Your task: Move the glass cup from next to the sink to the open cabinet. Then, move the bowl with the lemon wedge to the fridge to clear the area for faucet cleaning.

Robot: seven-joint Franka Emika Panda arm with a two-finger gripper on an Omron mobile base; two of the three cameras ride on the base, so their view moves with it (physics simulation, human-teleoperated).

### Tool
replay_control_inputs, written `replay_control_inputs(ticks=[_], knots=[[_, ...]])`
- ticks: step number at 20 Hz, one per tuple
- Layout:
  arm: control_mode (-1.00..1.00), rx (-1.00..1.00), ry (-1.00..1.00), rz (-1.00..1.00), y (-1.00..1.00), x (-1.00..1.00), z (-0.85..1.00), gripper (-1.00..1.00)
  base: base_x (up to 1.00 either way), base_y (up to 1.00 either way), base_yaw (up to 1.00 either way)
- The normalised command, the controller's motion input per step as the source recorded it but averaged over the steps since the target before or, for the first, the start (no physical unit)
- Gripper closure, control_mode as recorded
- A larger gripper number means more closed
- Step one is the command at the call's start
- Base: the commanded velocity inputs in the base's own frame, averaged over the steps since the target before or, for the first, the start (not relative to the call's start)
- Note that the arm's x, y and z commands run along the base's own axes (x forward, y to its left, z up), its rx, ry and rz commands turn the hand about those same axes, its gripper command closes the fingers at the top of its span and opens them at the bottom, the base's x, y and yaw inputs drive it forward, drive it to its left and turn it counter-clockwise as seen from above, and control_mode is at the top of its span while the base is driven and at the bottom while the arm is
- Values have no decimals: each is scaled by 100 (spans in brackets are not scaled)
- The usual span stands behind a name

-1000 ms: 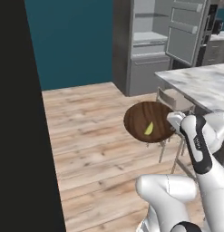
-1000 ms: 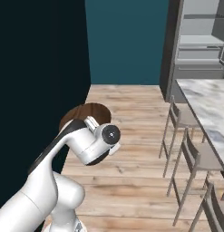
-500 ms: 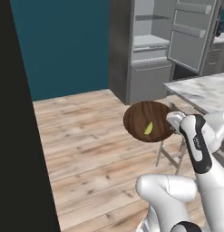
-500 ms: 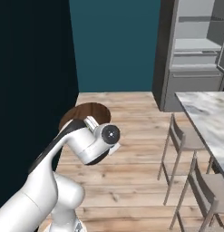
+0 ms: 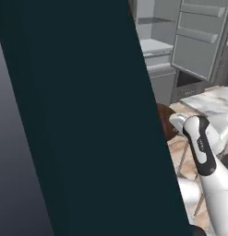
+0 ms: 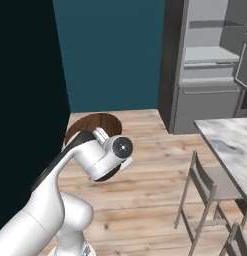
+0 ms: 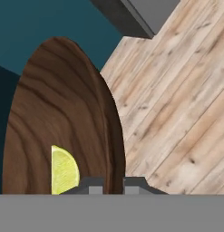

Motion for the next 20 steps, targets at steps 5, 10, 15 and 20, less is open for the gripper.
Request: replay_control_inputs(ticks=[5, 10, 15, 20], knots=[[100, 0, 0, 0, 0, 0, 0, 100, 100, 32, -27], [100, 0, 0, 0, 0, 0, 0, 100, 100, 40, -42], [100, 0, 0, 0, 0, 0, 0, 100, 100, 33, -40], [100, 0, 0, 0, 0, 0, 0, 100, 100, 21, -25]])
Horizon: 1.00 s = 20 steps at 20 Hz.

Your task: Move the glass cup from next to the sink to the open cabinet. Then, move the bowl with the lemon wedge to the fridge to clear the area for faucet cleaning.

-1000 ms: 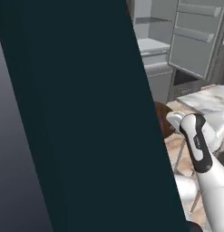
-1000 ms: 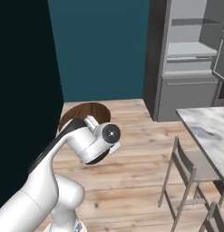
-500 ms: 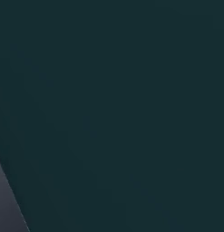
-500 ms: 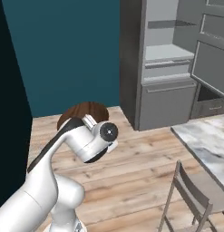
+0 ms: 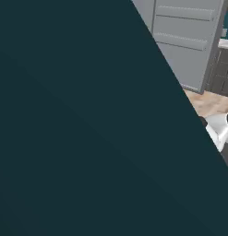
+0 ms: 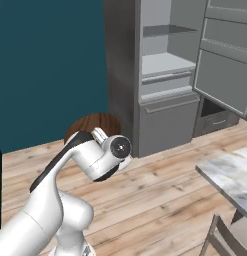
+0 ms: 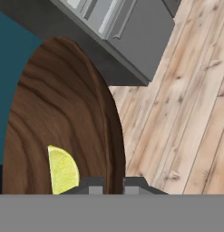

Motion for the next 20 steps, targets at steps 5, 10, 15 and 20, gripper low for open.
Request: replay_control_inputs(ticks=[5, 10, 15, 20], knots=[[100, 0, 0, 0, 0, 0, 0, 100, 100, 9, -21], [100, 0, 0, 0, 0, 0, 0, 100, 100, 0, -28], [100, 0, 0, 0, 0, 0, 0, 100, 100, 0, -25], [100, 0, 0, 0, 0, 0, 0, 100, 100, 0, -11]])
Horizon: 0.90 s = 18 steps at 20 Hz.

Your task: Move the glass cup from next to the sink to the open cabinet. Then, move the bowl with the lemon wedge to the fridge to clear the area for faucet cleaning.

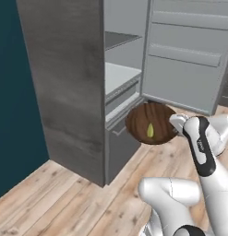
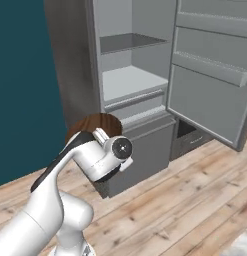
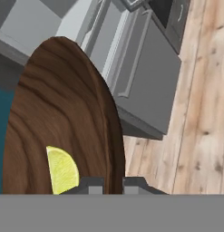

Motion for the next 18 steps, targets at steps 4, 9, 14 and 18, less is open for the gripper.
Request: replay_control_inputs(ticks=[4, 9, 14, 18], knots=[[100, 0, 0, 0, 0, 0, 0, 100, 100, -1, -2], [100, 0, 0, 0, 0, 0, 0, 100, 100, -9, 0], [100, 0, 0, 0, 0, 0, 0, 100, 100, -42, 9], [100, 0, 0, 0, 0, 0, 0, 100, 87, -51, 49]])
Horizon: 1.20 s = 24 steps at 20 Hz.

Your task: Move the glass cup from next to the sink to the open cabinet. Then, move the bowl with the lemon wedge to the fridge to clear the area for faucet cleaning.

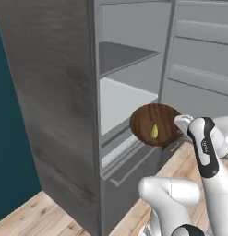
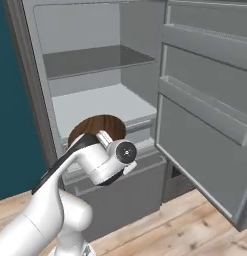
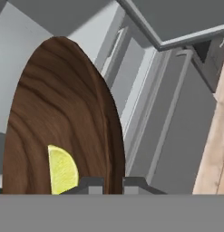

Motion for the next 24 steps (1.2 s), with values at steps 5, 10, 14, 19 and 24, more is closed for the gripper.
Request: replay_control_inputs(ticks=[5, 10, 14, 19, 24], knots=[[100, 0, 0, 0, 0, 0, 0, 100, 57, -36, 62], [100, 0, 0, 0, 0, 0, 0, 100, 72, -62, 49], [100, 0, 0, 0, 0, 0, 0, 100, 36, -44, 21], [-100, 0, 2, 0, 12, 20, 0, 100, 68, 22, 1], [-100, 1, 15, 0, 35, 96, 0, 100, 0, 0, 0]])
